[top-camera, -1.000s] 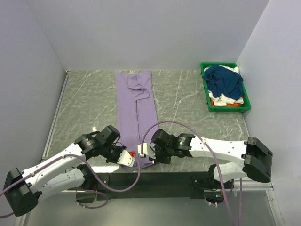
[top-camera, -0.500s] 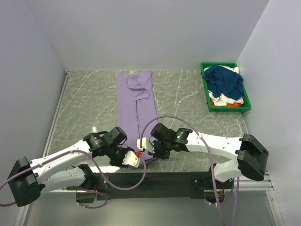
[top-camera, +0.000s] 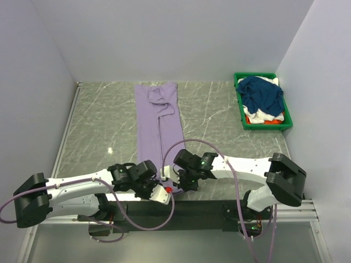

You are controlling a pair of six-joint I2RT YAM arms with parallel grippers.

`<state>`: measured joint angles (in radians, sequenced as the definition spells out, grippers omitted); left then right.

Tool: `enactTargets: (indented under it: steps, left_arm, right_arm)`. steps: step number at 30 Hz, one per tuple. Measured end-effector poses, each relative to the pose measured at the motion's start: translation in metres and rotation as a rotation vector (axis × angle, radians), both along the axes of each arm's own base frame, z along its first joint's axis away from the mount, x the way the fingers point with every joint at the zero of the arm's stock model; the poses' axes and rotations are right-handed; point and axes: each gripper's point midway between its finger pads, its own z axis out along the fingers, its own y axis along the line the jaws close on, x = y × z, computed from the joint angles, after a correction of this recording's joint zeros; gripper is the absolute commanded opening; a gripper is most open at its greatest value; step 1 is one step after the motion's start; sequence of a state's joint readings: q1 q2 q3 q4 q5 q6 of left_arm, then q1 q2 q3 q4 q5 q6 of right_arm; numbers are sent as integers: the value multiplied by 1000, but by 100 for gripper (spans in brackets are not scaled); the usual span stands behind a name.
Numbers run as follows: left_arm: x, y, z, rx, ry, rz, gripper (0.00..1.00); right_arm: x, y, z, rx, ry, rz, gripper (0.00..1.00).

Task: Fold and stack the t-shirts
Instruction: Fold the tshirt

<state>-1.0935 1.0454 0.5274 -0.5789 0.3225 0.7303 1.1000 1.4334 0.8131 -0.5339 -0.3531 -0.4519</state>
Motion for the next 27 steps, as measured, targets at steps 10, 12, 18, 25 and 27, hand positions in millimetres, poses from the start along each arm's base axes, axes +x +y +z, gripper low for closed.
enactTargets:
  steps: [10, 12, 18, 25, 27]
  left_arm:
    - [14, -10, -7, -5, -65, 45, 33]
    - [13, -11, -10, 3, -63, 44, 34]
    - [10, -10, -17, 21, -55, 33, 22]
    - [10, -12, -16, 8, -57, 34, 1]
    - [11, -14, -14, 4, -57, 34, 1]
  right_arm:
    - [-3, -2, -6, -24, 27, -13, 0]
    - [-2, -2, -7, -24, 30, -15, 0]
    - [0, -3, -7, -23, 34, -23, 0]
    - [0, -3, -7, -22, 37, -24, 0]
    - [0, -3, -7, -22, 38, -24, 0]
